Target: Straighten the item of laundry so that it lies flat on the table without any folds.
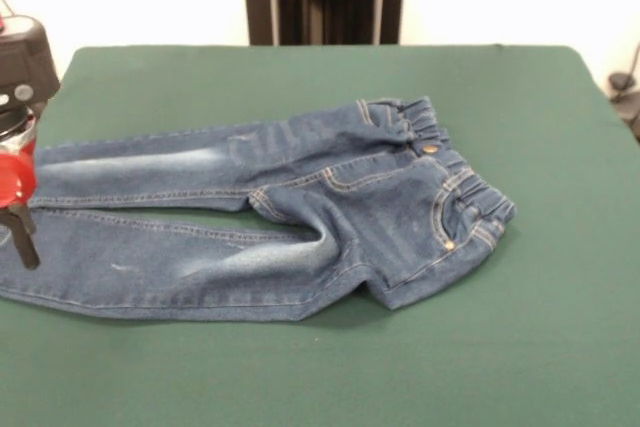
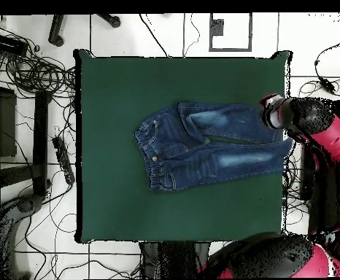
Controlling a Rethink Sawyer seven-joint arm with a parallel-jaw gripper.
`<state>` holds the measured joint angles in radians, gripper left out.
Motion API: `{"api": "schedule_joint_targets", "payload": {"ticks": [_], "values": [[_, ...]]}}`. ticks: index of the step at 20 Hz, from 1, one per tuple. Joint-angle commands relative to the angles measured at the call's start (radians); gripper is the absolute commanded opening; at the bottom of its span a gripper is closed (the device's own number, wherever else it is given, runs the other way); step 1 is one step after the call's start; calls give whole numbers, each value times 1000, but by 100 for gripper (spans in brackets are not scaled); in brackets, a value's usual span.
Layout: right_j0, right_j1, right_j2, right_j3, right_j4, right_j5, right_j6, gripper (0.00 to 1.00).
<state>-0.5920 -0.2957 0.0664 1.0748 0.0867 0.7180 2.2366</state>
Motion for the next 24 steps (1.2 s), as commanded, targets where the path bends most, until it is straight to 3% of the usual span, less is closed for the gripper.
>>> {"api": "schedule_joint_targets", "payload": {"ticks": [1,9,17,24], "values": [[98,95,35,11,-2,207,71,100],[145,150,-53,-94,-37,293,121,100],[173,249,-132,-245,-55,285,132,100],[180,258,-173,-295,-63,276,111,100]]}}
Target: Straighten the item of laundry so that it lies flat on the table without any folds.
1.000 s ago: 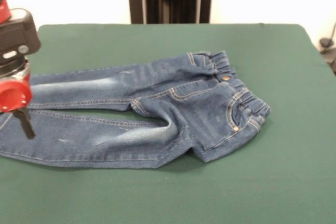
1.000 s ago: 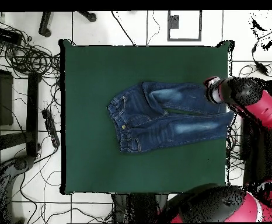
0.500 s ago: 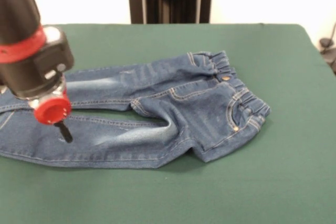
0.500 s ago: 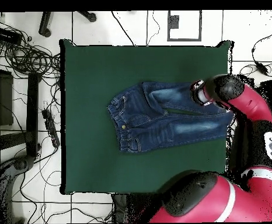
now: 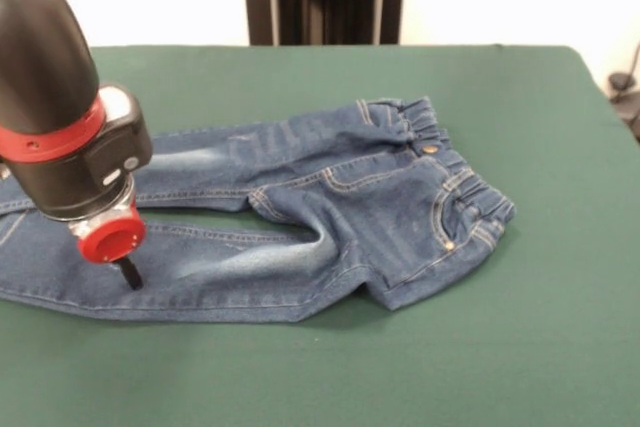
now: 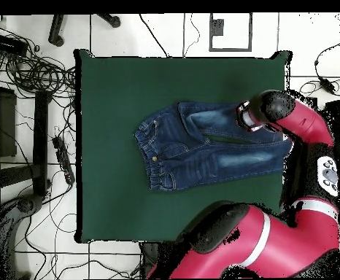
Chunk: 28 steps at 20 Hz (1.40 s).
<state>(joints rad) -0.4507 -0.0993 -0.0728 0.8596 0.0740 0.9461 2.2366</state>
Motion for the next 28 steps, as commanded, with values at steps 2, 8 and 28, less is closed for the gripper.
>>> {"api": "schedule_joint_targets", "payload": {"ticks": [2,8,28], "values": [[36,61,-34,-85,-50,39,102,100],[24,27,-21,-72,-38,51,77,100],[15,34,-18,-53,-6,116,74,100]]}}
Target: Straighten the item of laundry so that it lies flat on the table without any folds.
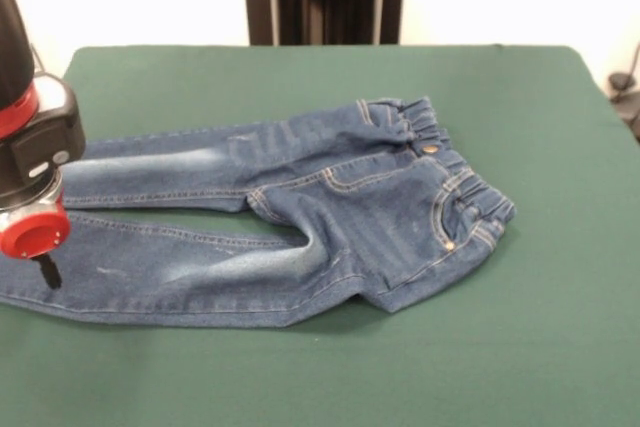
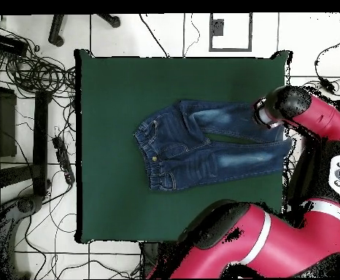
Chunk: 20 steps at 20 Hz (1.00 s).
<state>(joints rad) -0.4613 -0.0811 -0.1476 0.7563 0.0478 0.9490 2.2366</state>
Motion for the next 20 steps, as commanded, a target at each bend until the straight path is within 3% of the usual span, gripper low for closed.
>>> {"api": "schedule_joint_targets", "payload": {"ticks": [1,10,20], "values": [[22,19,66,67,26,106,73,100],[36,149,-4,-96,-13,173,115,100],[56,224,-31,-169,-17,213,133,100]]}}
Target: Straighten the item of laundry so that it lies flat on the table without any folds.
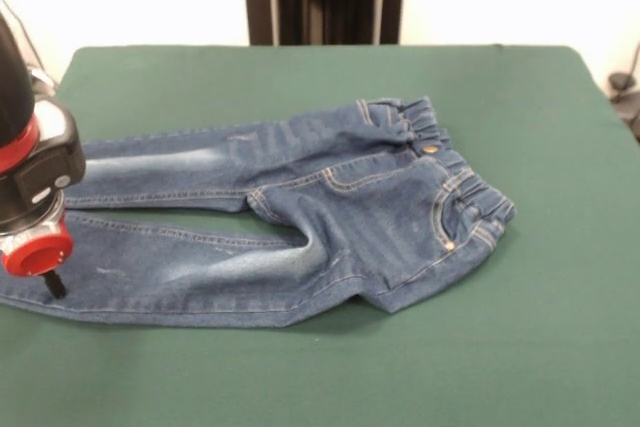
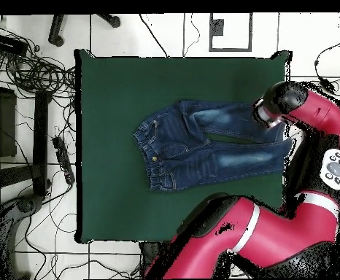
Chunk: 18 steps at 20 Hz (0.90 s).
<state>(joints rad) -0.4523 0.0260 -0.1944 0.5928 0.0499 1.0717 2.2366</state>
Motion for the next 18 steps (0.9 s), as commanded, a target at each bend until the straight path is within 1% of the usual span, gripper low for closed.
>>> {"api": "schedule_joint_targets", "payload": {"ticks": [1,3,7,10,11,15,18], "values": [[49,128,8,-21,-23,102,139,100],[47,137,8,-39,-19,115,140,100],[37,147,31,-55,-3,146,101,100],[33,146,43,-49,0,136,84,100],[37,151,36,-57,-2,154,89,0],[42,165,20,-90,-3,202,91,0],[42,164,22,-90,3,206,93,0]]}}
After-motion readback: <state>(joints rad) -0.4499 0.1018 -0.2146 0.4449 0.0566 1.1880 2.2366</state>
